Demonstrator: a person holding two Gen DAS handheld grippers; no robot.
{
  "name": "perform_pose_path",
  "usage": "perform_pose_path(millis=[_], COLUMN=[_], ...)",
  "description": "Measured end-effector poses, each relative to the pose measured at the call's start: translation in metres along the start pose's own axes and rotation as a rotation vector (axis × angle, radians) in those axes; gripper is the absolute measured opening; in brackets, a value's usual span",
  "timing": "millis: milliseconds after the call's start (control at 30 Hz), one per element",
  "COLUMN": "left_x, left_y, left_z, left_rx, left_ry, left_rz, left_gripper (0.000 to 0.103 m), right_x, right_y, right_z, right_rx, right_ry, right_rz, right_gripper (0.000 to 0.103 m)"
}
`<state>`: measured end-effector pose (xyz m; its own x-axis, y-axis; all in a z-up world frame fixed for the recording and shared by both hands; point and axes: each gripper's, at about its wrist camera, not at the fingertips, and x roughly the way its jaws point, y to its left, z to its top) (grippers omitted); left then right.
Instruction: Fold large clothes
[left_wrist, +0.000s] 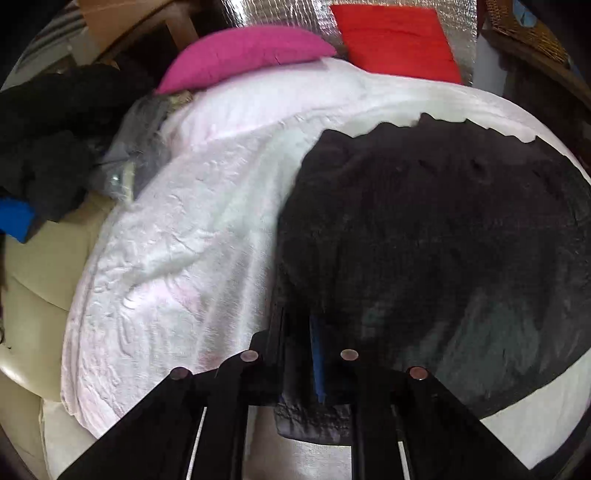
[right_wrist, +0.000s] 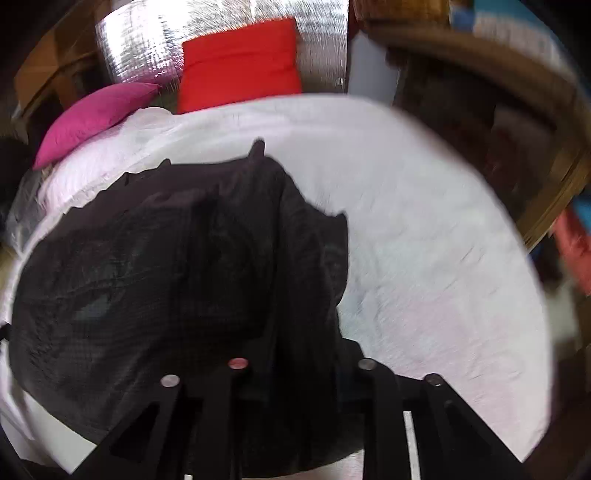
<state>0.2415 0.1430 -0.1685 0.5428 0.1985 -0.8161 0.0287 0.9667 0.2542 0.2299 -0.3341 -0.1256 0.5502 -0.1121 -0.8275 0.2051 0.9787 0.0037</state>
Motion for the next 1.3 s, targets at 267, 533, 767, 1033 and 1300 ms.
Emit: perform_pose_path(millis=[267,533,767,1033,1300], left_x=[0.002,-0.076,-0.126,-0.158,-0.228], left_y=[-0.013,-0.016,-0.049,-0.056,-0.055], left_z=[-0.016,-0.055,-0.095,-0.135,-0.164], left_rx=[0.027,-0.093,-0.113,-0.151,-0.203], left_ry=[0.057,-0.106,-0.128,-0.077,-0.184], left_rz=[0.067,0.09,0.033,0.077,0.096], left_gripper=[0.016,0.072,0.08,0.081,0.086], right_x=[0.002,-0.064,-0.115,-0.153,-0.205], right_y=[-0.01,-0.024,0.01,0.074,0.098], right_z=[-0.009,-0.02,-0.065,-0.138,-0.174], right_rx=[0.044,0.06,0.012,-0.031,-0.056], right_ry=[-0.004,-0.087,-0.173,-0.168,-0.228], right_rz=[0.022,0.069,0.123,0.116,0.067], right_gripper=[0.026,0.03,0.086,0.086,0.086])
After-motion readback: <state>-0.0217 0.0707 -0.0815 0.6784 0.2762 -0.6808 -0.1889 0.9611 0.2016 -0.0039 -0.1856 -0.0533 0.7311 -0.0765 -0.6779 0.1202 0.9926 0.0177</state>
